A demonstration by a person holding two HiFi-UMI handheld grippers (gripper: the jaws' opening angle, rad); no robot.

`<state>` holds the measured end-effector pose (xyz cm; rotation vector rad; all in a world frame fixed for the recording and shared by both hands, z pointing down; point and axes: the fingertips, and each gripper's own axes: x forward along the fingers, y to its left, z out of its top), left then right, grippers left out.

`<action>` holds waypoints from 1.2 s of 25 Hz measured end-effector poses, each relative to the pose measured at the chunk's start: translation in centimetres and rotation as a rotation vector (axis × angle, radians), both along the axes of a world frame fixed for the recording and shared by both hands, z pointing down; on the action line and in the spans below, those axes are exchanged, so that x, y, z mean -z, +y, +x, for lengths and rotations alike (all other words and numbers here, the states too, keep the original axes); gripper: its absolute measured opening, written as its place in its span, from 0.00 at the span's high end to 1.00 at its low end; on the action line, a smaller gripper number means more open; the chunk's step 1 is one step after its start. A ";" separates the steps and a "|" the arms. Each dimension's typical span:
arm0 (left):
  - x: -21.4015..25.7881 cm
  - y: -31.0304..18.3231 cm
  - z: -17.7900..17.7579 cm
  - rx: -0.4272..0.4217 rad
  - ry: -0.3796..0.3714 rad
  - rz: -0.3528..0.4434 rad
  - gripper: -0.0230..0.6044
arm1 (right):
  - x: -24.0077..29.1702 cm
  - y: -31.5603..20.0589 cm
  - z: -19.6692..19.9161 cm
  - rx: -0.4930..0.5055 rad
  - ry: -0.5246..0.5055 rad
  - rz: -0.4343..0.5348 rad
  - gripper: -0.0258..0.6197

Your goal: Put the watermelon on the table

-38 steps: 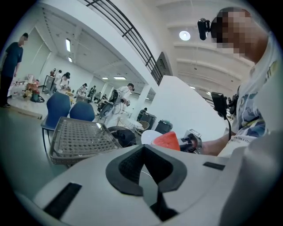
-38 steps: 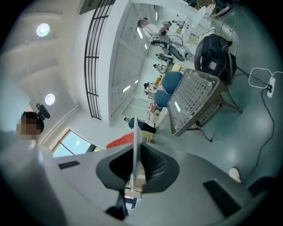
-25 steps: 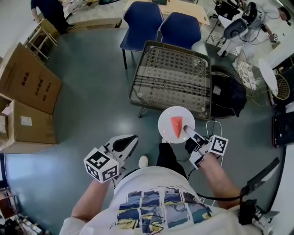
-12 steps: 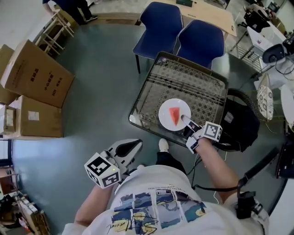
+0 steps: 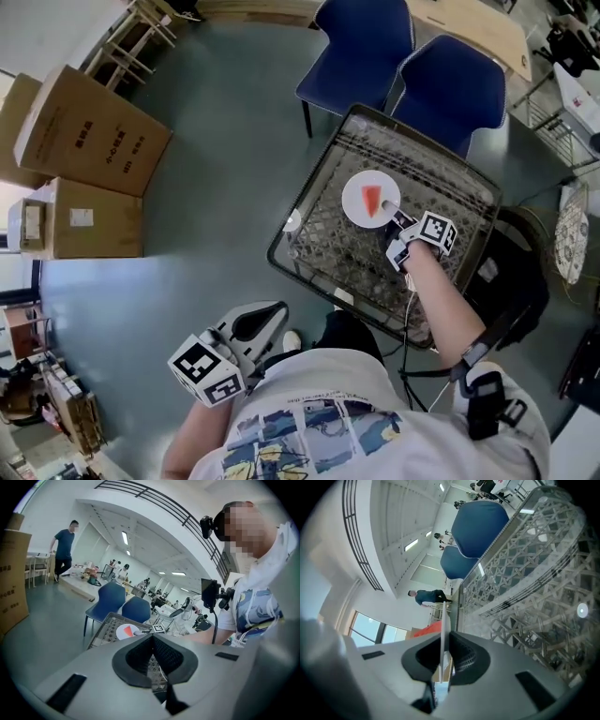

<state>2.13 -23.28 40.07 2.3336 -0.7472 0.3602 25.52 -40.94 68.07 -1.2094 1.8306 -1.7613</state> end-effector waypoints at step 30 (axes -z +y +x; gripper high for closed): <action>-2.1 -1.5 -5.6 0.291 0.012 -0.126 0.95 | -10.3 -11.2 1.0 0.114 0.558 -0.161 0.81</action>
